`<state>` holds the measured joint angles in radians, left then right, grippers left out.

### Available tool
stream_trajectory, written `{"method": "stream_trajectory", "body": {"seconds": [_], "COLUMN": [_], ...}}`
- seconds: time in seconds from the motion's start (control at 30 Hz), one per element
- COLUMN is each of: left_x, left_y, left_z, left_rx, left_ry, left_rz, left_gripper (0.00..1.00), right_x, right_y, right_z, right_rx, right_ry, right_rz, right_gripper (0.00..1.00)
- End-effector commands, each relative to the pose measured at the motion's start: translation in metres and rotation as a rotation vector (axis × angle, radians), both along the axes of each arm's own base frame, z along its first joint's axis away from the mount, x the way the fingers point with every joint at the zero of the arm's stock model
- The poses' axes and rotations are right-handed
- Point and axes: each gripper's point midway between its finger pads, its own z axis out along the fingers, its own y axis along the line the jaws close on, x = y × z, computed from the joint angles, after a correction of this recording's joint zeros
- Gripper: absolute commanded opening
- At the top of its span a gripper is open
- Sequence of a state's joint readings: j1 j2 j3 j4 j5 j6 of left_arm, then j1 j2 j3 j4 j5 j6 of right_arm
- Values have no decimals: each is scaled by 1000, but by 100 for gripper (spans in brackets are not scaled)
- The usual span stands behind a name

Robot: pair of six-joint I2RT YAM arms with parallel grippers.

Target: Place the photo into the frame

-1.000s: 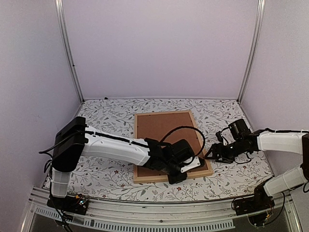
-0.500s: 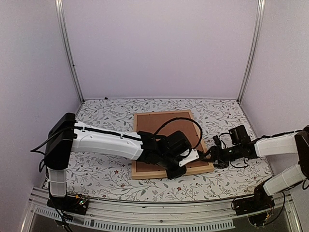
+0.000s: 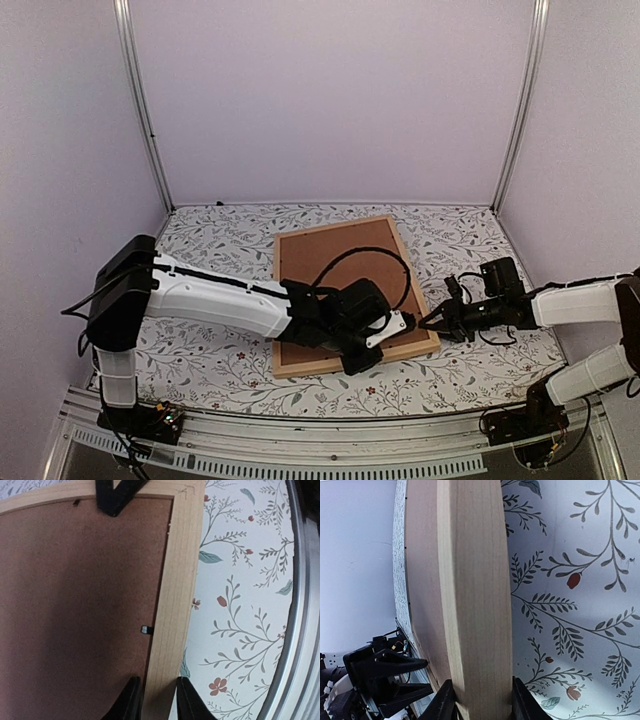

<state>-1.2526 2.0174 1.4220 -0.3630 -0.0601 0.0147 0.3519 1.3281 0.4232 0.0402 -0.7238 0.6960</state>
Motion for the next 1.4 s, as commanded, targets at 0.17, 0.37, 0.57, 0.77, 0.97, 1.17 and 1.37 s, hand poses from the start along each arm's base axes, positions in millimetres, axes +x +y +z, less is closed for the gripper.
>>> {"method": "stream_trajectory", "body": {"seconds": [0.17, 0.37, 0.57, 0.77, 0.97, 1.17, 1.37], "left_x": [21, 15, 38, 51, 50, 47, 50], "left_y": [2, 2, 20, 38, 43, 41, 41], "left_z": [29, 24, 19, 24, 44, 61, 82], "left_rx": [-12, 65, 196, 285, 292, 288, 276], "left_ry": [-261, -417, -613, -744, -775, -773, -798], "left_rz": [149, 136, 231, 277, 280, 274, 282], "left_gripper": [87, 100, 97, 84, 62, 39, 26], "right_x": [12, 19, 23, 23, 27, 33, 42], "right_y": [7, 14, 18, 19, 18, 17, 4], "right_z": [39, 69, 87, 92, 89, 89, 89], "right_rx": [33, 63, 62, 58, 31, 5, -56], "right_ry": [-32, -55, -56, -50, -47, -57, -70], "right_rz": [6, 36, 62, 80, 89, 94, 77], "right_gripper": [5, 4, 4, 5, 11, 35, 48]}}
